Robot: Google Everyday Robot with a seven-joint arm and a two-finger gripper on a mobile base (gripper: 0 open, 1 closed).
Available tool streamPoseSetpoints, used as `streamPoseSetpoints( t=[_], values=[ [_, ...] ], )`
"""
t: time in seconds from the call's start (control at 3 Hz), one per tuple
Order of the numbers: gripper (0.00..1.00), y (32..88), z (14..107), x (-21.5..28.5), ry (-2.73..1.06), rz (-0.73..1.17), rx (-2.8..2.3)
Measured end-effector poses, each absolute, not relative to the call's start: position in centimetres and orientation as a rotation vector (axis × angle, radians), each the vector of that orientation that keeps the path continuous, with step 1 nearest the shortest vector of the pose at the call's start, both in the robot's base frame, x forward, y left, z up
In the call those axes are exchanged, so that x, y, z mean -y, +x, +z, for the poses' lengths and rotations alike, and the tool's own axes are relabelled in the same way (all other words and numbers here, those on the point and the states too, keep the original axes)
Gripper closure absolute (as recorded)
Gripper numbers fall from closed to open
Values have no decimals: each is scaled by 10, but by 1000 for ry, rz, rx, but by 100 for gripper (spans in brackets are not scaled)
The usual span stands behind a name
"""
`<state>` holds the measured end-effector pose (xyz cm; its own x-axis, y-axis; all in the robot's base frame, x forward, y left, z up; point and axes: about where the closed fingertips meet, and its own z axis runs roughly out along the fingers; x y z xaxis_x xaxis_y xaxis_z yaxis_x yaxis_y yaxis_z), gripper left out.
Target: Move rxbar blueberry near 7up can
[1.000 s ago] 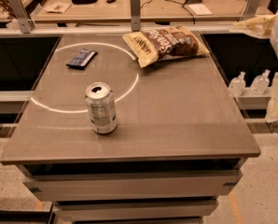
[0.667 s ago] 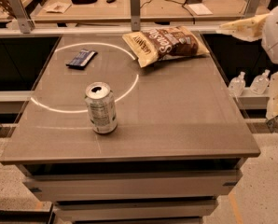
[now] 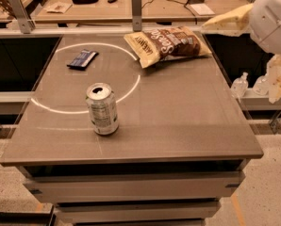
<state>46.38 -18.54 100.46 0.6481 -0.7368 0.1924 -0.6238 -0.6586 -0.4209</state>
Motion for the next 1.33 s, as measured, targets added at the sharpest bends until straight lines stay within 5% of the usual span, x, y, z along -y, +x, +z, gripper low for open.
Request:
streamPoseSetpoints(
  t=[1.33],
  values=[
    [0, 510, 1027, 157, -2640, -517, -963]
  ],
)
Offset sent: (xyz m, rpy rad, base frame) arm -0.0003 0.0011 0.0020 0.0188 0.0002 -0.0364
